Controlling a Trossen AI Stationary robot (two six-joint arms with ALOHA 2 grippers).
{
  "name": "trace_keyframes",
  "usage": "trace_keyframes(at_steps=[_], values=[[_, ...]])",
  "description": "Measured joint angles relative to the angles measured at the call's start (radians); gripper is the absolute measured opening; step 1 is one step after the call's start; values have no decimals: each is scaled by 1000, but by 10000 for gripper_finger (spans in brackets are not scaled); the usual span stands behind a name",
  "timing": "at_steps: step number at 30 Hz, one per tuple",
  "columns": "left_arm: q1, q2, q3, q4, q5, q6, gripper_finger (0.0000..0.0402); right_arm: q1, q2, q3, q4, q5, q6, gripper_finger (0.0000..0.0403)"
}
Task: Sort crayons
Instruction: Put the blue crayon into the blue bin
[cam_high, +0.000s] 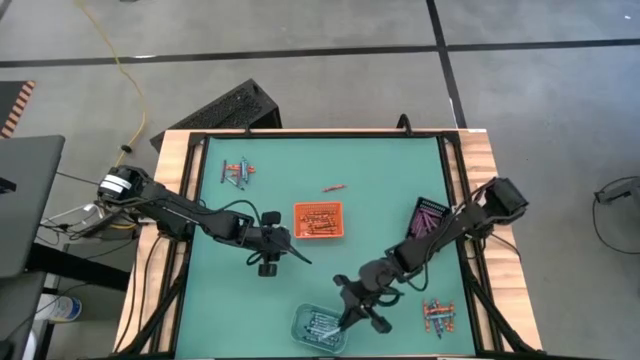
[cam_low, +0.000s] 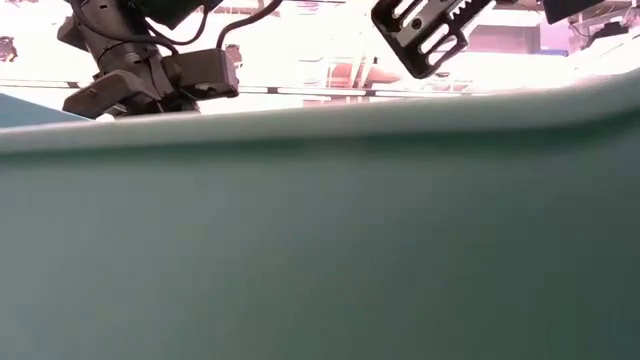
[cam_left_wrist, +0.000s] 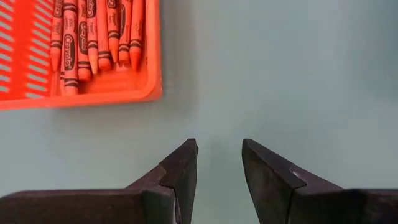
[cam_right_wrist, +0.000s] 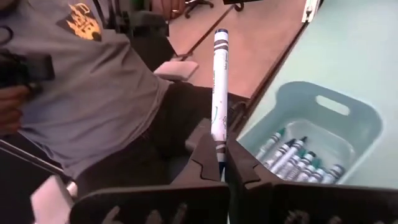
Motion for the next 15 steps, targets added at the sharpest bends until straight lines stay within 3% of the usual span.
trace_keyframes(at_steps=[15], values=[[-6,0,0,-2,4,-58,118,6,151,147,-42,8,300,7]])
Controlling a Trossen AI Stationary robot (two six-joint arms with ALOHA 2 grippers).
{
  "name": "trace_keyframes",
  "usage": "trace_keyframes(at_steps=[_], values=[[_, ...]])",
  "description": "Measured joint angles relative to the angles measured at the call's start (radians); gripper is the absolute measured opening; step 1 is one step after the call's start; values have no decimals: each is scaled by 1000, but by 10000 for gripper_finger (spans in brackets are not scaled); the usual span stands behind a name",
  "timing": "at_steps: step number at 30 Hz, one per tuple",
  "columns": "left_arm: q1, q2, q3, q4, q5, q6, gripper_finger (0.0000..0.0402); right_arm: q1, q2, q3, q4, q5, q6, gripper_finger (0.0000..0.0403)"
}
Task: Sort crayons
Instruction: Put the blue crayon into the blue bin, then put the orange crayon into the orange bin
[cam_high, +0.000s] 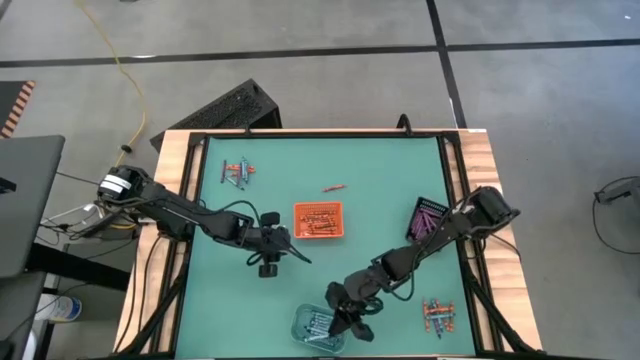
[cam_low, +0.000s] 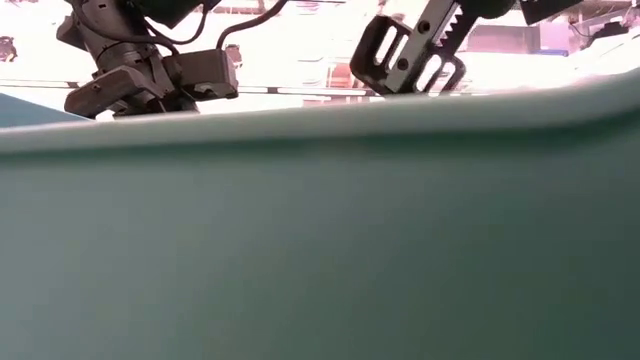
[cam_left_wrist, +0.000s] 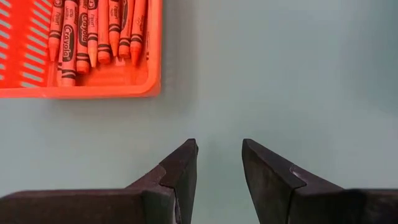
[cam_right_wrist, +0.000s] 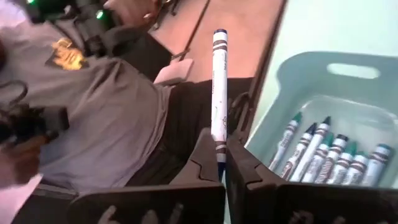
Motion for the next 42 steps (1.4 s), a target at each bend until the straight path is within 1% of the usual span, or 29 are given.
trace_keyframes(at_steps=[5,14,17,25,28,30,33,37,39,42], values=[[-11,0,0,-4,0,1,118,-20,-21,2,-79,49,42,9],[-15,0,0,-4,0,9,118,-27,-20,1,-149,46,49,15],[-15,0,0,-4,0,7,118,-28,-20,1,-169,47,49,37],[-15,0,0,-4,2,-14,118,-20,-20,1,-201,50,63,124],[-15,0,0,-4,3,-15,118,-29,-33,0,-272,44,52,150],[-15,0,0,-4,3,-16,118,-39,-61,0,-328,50,23,159],[-15,0,0,-3,3,-16,118,-55,-134,0,-431,118,-50,163],[-18,0,0,1,5,-15,118,-80,-260,0,-576,225,-191,162],[-20,0,0,1,4,-14,118,-95,-322,0,-658,309,-272,159],[-21,0,0,2,5,-10,118,-122,-393,1,-788,464,-400,153]])
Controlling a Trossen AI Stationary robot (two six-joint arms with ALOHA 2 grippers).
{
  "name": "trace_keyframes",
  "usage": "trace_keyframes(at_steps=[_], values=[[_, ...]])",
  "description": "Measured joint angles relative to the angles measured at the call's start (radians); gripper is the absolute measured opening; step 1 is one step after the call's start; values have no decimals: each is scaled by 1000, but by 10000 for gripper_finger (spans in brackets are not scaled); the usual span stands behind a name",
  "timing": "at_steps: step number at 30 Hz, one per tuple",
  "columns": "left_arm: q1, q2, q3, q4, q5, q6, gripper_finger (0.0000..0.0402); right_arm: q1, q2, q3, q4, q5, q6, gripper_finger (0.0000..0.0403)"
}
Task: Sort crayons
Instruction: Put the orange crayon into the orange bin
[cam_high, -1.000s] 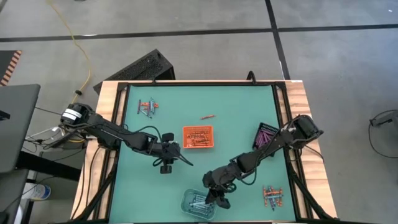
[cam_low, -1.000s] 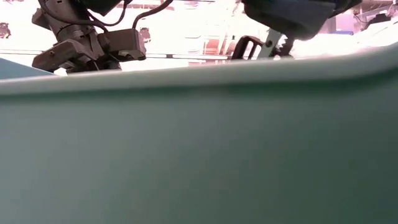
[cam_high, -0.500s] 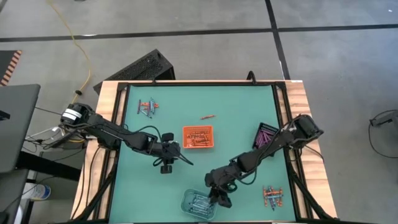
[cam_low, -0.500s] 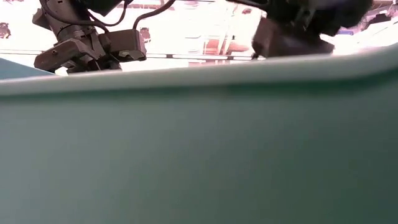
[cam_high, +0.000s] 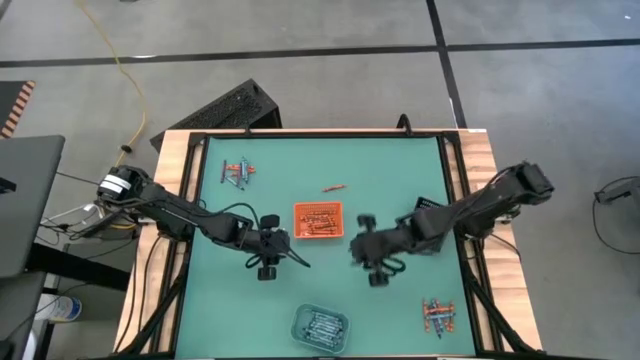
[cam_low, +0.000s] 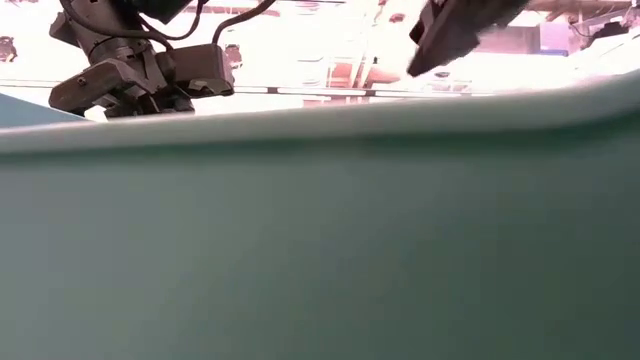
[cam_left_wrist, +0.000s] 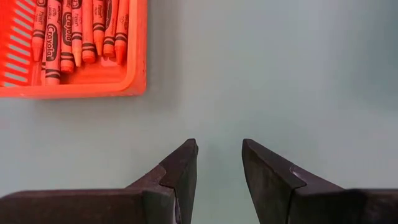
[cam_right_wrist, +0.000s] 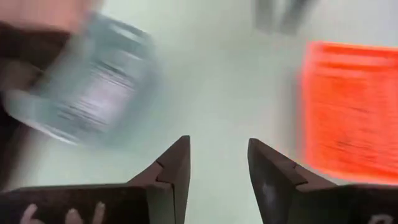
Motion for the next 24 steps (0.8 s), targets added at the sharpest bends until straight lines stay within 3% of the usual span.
trace_keyframes(at_steps=[3,8,16,24], values=[[0,0,0,0,0,10,118,-53,-40,0,-119,104,-116,146],[0,0,0,0,-51,51,118,-191,-52,0,-246,97,-265,139],[0,0,0,17,-199,143,118,-441,-52,-94,-138,-88,-530,138],[1,0,0,38,-230,194,118,-668,-50,-243,126,-277,-741,138]])
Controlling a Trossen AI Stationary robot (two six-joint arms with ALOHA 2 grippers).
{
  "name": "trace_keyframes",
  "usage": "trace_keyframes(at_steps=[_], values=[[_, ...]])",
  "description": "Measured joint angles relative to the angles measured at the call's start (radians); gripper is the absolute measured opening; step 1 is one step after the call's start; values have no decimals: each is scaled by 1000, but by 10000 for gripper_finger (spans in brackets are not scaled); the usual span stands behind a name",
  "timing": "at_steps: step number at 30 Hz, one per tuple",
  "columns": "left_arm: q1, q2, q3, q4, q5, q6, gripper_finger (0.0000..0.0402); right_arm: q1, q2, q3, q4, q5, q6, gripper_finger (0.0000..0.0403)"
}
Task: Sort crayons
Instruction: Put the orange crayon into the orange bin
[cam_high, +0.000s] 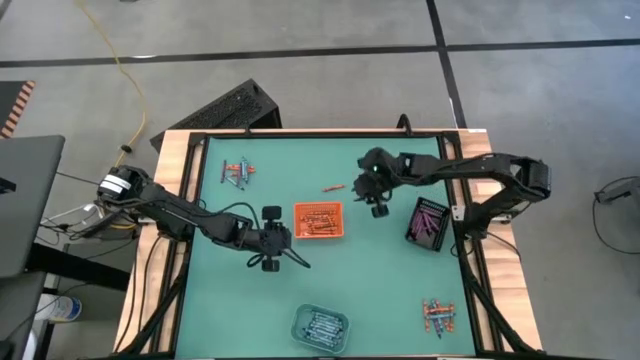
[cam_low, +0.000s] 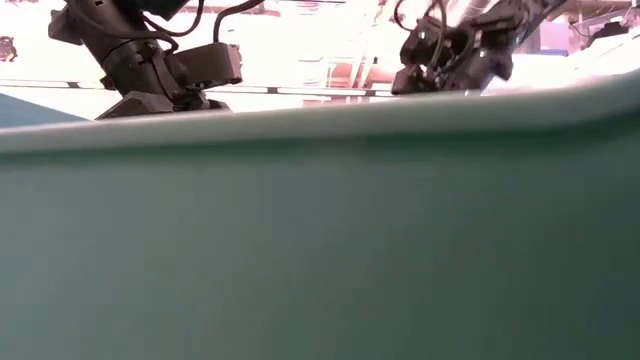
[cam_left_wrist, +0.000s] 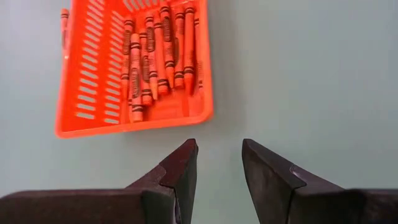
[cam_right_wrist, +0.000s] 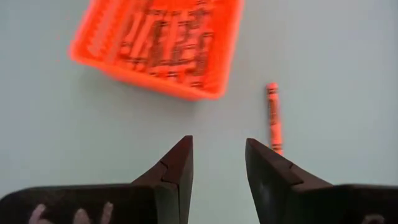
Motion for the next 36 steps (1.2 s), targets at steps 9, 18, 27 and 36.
trace_keyframes(at_steps=[9,18,27,36], values=[[41,0,0,24,-33,15,118,-178,174,-14,191,-173,-102,138],[53,0,0,18,-4,7,118,-248,339,102,184,-198,-142,138],[55,0,0,14,-4,9,118,-247,479,231,40,-208,-197,138],[55,0,0,11,-3,-1,118,-218,489,291,-62,-166,-203,84]])
